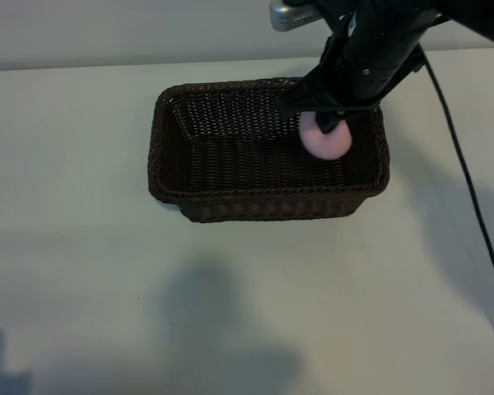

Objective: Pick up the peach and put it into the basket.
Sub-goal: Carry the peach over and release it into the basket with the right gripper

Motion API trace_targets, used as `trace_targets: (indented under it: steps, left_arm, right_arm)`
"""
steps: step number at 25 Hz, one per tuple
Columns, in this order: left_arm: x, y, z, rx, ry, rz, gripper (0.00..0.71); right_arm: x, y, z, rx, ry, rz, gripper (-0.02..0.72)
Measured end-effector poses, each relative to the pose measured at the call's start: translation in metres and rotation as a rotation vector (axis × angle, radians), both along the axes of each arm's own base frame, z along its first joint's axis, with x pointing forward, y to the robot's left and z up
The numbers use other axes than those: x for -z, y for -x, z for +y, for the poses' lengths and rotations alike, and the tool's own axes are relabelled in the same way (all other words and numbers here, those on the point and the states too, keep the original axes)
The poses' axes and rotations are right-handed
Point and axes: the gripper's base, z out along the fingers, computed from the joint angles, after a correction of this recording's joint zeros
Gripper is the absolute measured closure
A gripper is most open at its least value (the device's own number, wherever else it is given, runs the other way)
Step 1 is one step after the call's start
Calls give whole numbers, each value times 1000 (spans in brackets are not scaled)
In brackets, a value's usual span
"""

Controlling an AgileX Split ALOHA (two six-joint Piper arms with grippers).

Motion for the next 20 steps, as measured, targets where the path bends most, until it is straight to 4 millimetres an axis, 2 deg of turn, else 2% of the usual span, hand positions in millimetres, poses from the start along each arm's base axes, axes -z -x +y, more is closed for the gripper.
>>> trace_targets:
  steps: [11, 15, 18, 20]
  left_arm:
    - [0, 0, 0, 0, 0, 0, 123]
    - [0, 0, 0, 0, 0, 0, 123]
    - [0, 0, 0, 0, 0, 0, 123]
    - [0, 0, 0, 0, 0, 0, 123]
  right_arm:
    - [44, -24, 14, 5, -28, -12, 636]
    - [51, -27, 18, -14, -44, -20, 633]
    - [51, -27, 23, -37, -56, -37, 591]
    - [51, -25, 27, -49, -61, -41, 513]
